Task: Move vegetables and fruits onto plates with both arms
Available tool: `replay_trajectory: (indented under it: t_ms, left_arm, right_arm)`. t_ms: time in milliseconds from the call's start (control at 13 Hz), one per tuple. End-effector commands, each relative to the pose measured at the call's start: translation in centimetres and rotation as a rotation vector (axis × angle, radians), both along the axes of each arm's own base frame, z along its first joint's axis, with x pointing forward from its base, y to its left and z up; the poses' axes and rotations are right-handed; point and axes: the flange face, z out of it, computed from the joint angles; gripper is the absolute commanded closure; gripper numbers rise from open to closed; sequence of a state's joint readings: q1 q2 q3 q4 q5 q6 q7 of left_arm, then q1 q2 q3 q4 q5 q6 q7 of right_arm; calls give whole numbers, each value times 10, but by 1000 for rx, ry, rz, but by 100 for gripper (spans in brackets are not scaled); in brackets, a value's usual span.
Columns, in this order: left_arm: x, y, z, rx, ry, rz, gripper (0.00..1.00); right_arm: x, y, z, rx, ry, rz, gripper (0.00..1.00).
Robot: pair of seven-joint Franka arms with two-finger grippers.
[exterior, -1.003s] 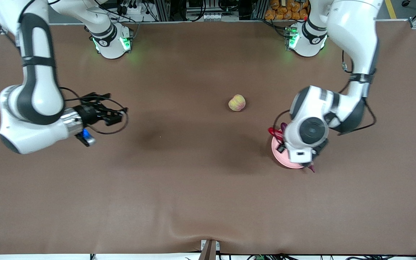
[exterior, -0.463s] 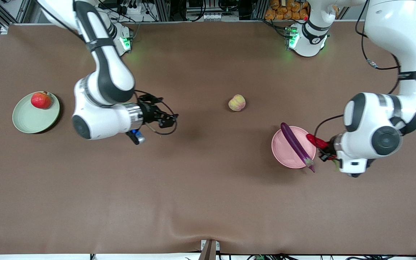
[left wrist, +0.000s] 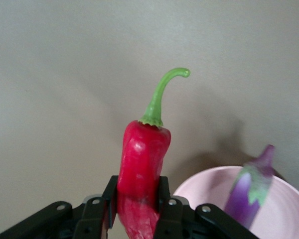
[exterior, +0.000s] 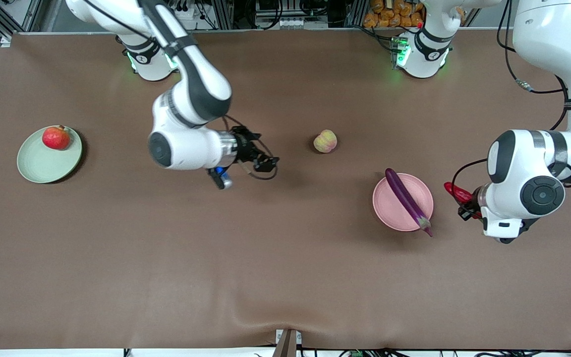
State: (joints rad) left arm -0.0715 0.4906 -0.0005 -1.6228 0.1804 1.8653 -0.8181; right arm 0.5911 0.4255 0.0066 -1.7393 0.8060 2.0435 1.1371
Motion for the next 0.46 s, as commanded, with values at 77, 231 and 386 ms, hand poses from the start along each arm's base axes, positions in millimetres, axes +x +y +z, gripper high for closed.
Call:
replay_trajectory:
  t_ms: [77,231,386]
  left_arm:
    - [-6,19,1,10,-9,-35,100]
    - [-6,19,2,10,-11,-35,100]
    - [-7,16,2,9,-11,-39,100]
  right_arm:
    - [-28,43,-15,-23,-15,-76,0]
    - [-41,69,-36,-45,-55,-112,0]
    - [-63,96,-55,-64,-73,-122,0]
